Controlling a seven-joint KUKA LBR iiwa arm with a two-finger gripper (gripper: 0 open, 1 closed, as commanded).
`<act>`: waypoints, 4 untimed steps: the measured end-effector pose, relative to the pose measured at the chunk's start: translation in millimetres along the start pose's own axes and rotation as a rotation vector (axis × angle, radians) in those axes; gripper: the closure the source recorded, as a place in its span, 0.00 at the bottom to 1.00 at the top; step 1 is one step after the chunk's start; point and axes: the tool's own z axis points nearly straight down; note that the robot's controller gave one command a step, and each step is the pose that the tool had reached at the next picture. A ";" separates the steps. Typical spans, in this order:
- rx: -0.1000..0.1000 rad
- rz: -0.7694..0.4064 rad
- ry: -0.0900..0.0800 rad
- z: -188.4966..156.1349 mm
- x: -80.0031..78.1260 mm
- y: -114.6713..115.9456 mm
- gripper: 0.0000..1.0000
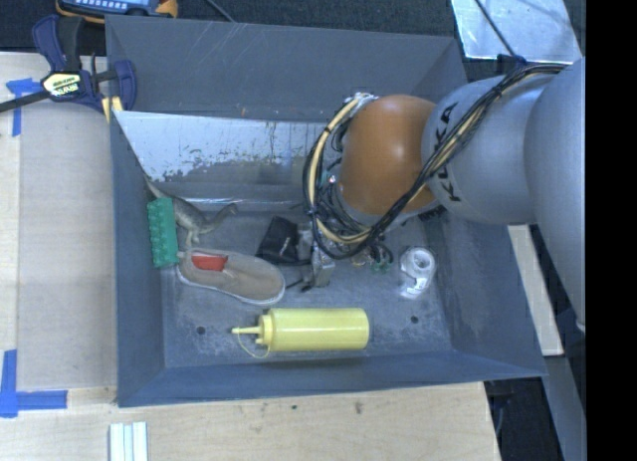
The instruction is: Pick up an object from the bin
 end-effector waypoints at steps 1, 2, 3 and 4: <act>-0.002 0.008 0.014 -44.6 52.5 -15.0 1.00; -0.002 0.009 0.003 -70.1 3.1 52.1 0.00; 0.000 0.011 0.004 -69.7 3.4 50.8 0.00; 0.000 0.006 0.000 -39.0 -35.7 36.5 0.00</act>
Offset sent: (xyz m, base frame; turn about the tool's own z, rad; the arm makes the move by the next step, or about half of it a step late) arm -0.0130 0.0496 0.0694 0.0109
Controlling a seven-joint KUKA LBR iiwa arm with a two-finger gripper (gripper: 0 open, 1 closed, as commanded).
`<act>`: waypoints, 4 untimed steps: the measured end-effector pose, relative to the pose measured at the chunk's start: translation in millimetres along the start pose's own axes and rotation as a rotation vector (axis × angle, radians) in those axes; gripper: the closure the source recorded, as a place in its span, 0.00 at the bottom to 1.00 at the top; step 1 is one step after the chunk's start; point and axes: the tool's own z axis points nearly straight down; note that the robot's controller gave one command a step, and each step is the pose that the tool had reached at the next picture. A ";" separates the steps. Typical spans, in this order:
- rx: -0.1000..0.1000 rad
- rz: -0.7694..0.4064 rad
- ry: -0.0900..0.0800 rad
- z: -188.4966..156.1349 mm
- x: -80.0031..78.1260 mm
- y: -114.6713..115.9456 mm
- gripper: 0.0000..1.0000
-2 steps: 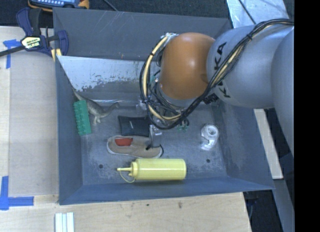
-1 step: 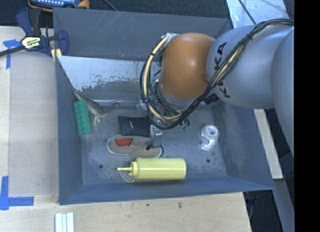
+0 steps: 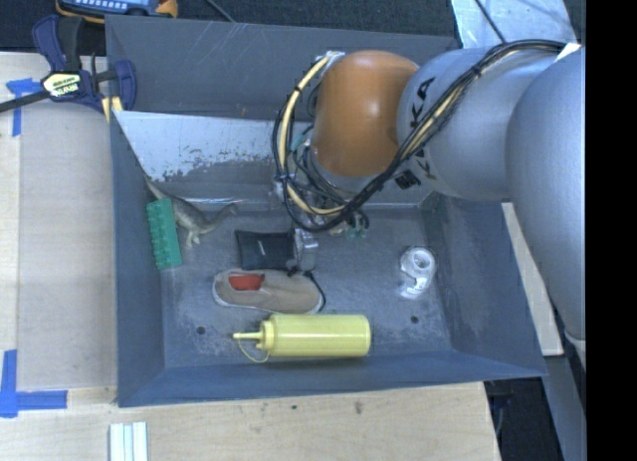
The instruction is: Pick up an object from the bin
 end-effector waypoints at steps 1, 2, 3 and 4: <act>0.000 0.105 0.004 14.4 -8.3 -4.6 0.00; 0.001 0.138 0.003 15.5 -3.5 -3.5 0.00; -0.001 0.028 0.005 7.5 -5.9 -19.9 0.00; 0.003 0.055 0.004 23.7 -12.2 -2.5 0.00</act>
Offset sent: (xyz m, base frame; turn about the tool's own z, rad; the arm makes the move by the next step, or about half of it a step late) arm -0.0250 0.0188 -0.0280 0.1918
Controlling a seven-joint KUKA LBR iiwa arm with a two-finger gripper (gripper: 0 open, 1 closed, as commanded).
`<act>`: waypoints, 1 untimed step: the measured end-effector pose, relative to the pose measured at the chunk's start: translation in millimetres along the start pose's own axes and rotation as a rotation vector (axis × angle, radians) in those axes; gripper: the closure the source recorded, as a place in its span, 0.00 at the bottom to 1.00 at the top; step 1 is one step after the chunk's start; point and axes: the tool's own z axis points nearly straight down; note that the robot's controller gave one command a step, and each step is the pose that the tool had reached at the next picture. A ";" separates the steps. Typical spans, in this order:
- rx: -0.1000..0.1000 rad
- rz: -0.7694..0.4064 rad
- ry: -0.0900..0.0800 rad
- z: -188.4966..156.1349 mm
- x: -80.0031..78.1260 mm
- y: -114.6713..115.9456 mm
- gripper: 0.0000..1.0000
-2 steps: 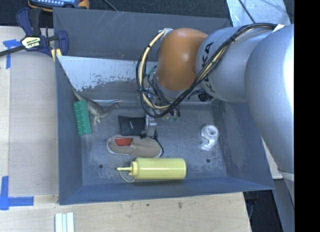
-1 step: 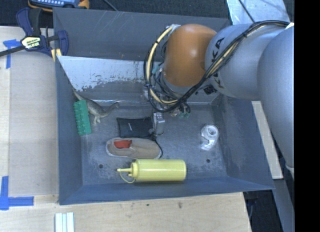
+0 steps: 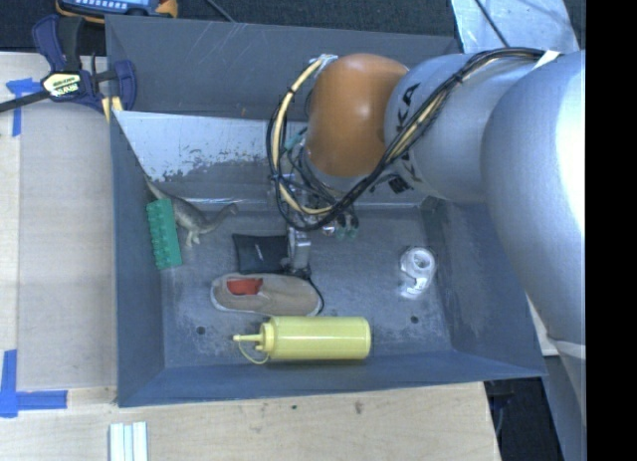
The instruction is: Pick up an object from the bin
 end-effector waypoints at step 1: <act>-0.003 0.083 -0.001 16.0 -3.9 22.4 1.00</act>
Offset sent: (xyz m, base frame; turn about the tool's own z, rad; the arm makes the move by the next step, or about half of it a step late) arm 0.0000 0.0000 0.0000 0.0000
